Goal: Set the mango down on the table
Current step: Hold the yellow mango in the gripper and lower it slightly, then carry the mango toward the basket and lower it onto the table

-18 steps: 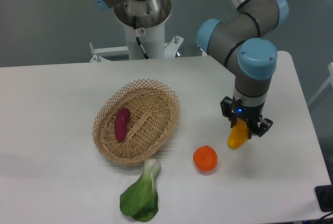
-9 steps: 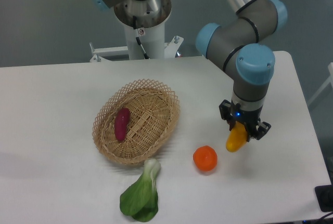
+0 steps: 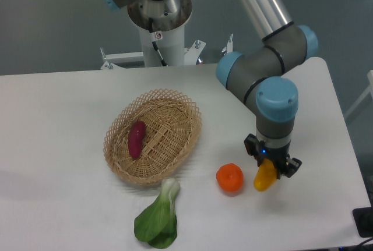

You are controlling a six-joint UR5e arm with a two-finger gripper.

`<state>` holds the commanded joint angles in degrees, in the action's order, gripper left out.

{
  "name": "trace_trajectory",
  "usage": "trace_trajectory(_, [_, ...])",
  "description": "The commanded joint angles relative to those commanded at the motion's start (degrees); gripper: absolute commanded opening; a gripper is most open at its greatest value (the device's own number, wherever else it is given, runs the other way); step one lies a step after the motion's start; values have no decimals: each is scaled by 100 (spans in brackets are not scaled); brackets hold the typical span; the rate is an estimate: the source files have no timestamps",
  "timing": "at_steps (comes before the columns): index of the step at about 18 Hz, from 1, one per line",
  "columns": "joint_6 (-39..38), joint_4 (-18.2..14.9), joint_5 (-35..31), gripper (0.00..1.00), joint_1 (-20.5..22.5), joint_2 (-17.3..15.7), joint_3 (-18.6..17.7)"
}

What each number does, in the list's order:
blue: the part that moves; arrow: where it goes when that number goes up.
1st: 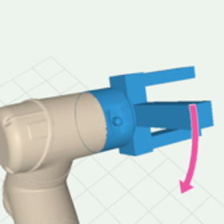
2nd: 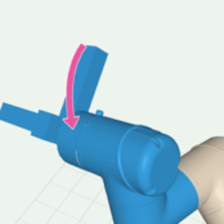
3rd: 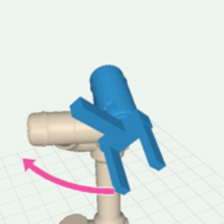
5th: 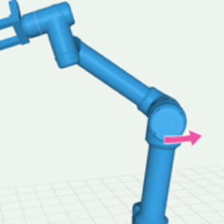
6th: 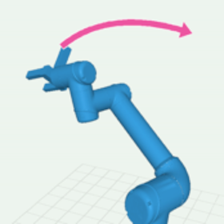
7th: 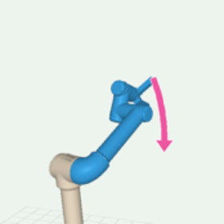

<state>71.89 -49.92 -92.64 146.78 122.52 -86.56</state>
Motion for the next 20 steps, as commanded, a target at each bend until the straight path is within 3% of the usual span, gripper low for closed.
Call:
trace_trajectory(8, [703, 132, 18, 31, 184, -404, -729])
trace_trajectory(13, [1107, 150, 18, 34, 211, -773, -1371])
trace_trajectory(20, [1117, 202, 0, 38, 79, -949, -1802])
